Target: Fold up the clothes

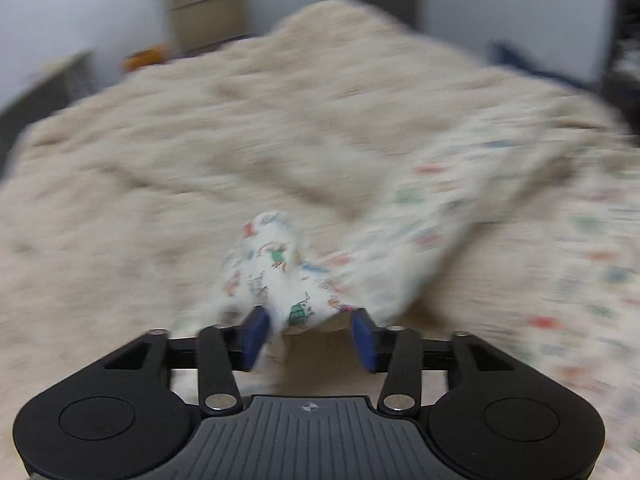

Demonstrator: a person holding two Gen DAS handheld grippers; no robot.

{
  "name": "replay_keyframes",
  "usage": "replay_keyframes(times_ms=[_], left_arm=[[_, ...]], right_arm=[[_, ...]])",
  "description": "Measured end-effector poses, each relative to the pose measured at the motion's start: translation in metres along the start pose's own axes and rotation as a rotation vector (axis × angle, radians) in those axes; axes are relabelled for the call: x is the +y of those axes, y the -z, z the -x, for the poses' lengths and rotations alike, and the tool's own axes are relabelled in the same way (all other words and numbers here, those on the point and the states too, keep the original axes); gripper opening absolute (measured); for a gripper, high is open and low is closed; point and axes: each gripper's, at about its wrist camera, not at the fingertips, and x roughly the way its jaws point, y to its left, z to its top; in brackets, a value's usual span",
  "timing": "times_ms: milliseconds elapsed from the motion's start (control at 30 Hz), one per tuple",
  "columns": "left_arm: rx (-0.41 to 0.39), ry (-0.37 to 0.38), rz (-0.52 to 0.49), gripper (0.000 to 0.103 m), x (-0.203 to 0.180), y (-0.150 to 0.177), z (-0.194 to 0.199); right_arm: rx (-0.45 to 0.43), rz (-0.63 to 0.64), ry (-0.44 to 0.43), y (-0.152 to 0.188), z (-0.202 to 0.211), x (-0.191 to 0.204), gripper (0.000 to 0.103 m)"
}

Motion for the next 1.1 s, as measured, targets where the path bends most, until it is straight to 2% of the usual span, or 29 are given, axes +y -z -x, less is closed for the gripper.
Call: replay_keyframes(times_ms=[33, 67, 133, 233, 300, 333, 367, 433, 467, 500, 567, 667, 833, 900, 967, 1033, 1100], left_arm=[[-0.039, 0.068, 0.006, 0.05, -0.001, 0.0, 0.007], [-0.066, 0.091, 0.021, 0.052, -0.002, 0.0, 0.011], [-0.202, 0.182, 0.115, 0.06, 0.005, -0.008, 0.022], [-0.309, 0.214, 0.238, 0.064, 0.009, -0.025, 0.017], [-0.303, 0.197, 0.257, 0.064, 0.005, -0.042, 0.0], [-0.288, 0.197, 0.249, 0.063, 0.0, -0.05, -0.011], [-0.27, 0.199, 0.235, 0.063, -0.007, -0.058, -0.023], [-0.226, 0.203, 0.168, 0.063, -0.028, -0.077, -0.054], [-0.216, 0.202, 0.149, 0.057, -0.033, -0.082, -0.063], [-0.196, 0.202, 0.121, 0.048, -0.043, -0.089, -0.077], [-0.137, 0.213, 0.062, 0.0, -0.056, -0.102, -0.108], [-0.128, 0.178, -0.006, 0.0, -0.064, -0.111, -0.116], [-0.258, 0.125, 0.005, 0.0, -0.056, -0.149, -0.095], [-0.216, 0.223, 0.02, 0.0, -0.055, -0.16, -0.092], [-0.17, 0.226, -0.014, 0.031, -0.063, -0.164, -0.094], [-0.132, 0.239, -0.108, 0.036, -0.078, -0.159, -0.105], [-0.12, 0.277, -0.121, 0.037, -0.083, -0.153, -0.113]], right_arm=[[0.001, -0.016, 0.004, 0.0, -0.002, -0.01, 0.065], [0.009, -0.03, 0.006, 0.003, -0.005, -0.018, 0.065], [0.043, -0.068, 0.0, 0.01, -0.024, -0.039, 0.065], [0.079, -0.154, -0.035, 0.021, -0.051, -0.063, 0.065], [0.101, -0.255, -0.116, 0.032, -0.066, -0.076, 0.064], [0.111, -0.312, -0.167, 0.038, -0.072, -0.082, 0.06], [0.121, -0.369, -0.219, 0.045, -0.078, -0.088, 0.043], [0.136, -0.466, -0.308, 0.055, -0.088, -0.098, 0.023], [0.127, -0.462, -0.313, 0.055, -0.087, -0.097, 0.017], [0.11, -0.446, -0.317, 0.053, -0.085, -0.095, 0.016], [0.075, -0.413, -0.325, 0.046, -0.079, -0.091, 0.015], [0.006, -0.356, -0.309, 0.027, -0.061, -0.083, 0.013], [-0.119, -0.259, -0.282, -0.002, -0.032, -0.069, 0.012], [-0.146, -0.203, -0.257, -0.011, -0.023, -0.061, 0.012], [-0.148, -0.166, -0.231, -0.015, -0.02, -0.057, 0.012], [-0.134, -0.154, -0.213, -0.011, -0.019, -0.058, 0.013], [-0.119, -0.161, -0.209, -0.006, -0.019, -0.061, 0.013]])
